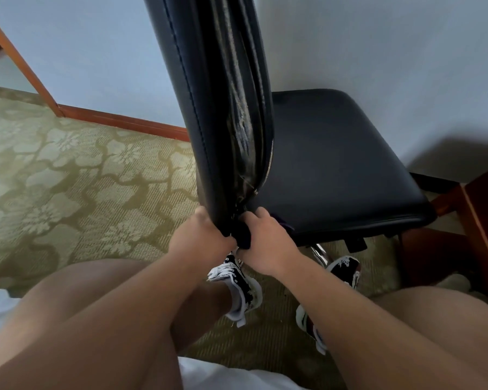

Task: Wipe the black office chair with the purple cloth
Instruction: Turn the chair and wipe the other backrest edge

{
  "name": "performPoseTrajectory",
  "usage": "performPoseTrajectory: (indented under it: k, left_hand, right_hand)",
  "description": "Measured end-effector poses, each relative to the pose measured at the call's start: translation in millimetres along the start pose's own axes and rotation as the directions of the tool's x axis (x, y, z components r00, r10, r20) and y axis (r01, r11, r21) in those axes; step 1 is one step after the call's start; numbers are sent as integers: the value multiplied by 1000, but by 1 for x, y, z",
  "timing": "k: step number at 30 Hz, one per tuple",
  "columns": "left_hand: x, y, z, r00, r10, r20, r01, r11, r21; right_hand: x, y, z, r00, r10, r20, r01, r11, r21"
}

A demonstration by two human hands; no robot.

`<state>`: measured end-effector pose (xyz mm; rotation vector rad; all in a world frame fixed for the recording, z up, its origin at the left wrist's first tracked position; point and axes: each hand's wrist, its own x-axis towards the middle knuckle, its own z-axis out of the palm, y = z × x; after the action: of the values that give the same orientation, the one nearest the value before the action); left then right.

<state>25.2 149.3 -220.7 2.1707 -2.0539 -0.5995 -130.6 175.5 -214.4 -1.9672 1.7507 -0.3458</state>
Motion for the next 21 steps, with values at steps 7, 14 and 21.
performPoseTrajectory:
  k: [7, 14, 21]
  left_hand:
    - [4, 2, 4, 989, 76, 127, -63, 993, -98]
    - [7, 2, 10, 988, 79, 136, -67, 994, -91]
    - [6, 1, 18, 997, 38, 63, -32, 995, -98]
  right_hand:
    - [-11, 26, -21, 963, 251, -94, -249, 968, 34]
    - [-18, 71, -49, 809, 558, -183, -505, 821, 267]
    - [-7, -2, 1, 981, 179, -78, -182, 983, -27]
